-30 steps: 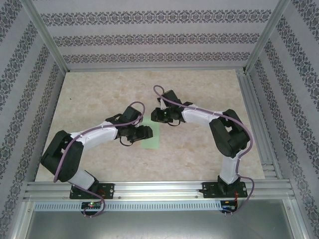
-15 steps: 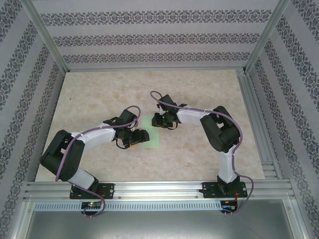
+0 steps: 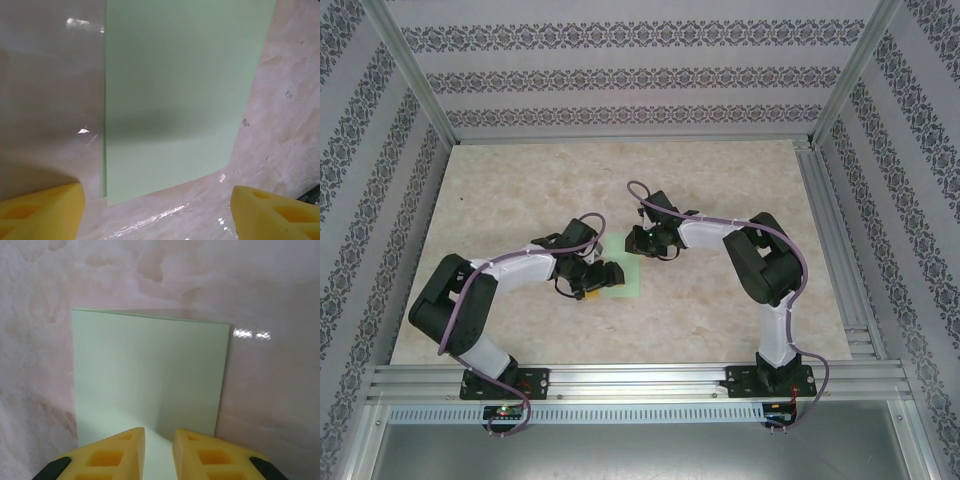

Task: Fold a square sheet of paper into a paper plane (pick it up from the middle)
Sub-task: Fold the triangle a second time at the center of the table.

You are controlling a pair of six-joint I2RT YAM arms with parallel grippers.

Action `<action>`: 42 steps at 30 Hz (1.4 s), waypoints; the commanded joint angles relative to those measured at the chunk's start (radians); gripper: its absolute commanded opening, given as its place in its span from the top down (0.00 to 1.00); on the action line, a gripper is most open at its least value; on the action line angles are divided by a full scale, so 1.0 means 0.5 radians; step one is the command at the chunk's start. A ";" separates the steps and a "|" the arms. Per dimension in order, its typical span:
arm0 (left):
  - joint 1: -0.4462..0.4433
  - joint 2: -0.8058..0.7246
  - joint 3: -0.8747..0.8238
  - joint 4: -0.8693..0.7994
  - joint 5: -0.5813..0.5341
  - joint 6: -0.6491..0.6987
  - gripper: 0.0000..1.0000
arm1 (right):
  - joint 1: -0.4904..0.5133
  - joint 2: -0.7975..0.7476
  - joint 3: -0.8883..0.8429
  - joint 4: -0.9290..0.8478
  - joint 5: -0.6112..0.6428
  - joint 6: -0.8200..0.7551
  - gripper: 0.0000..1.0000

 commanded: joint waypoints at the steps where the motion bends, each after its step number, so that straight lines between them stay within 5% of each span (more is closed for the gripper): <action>1: 0.018 0.045 0.085 0.031 0.087 0.023 0.23 | -0.018 0.078 -0.077 0.013 0.086 0.028 0.76; 13: 0.006 0.040 0.114 0.076 0.161 0.013 0.24 | -0.025 0.095 -0.086 0.025 0.074 0.029 0.76; 22: 0.005 0.012 0.137 0.214 0.205 0.002 0.39 | -0.031 0.088 -0.105 0.044 0.064 0.039 0.76; 35: 0.005 0.193 0.240 0.476 0.321 -0.066 0.29 | -0.040 0.092 -0.128 0.082 0.008 0.062 0.76; 42: 0.004 0.262 0.249 0.511 0.235 -0.053 0.37 | -0.091 0.023 -0.184 0.205 -0.136 0.088 0.77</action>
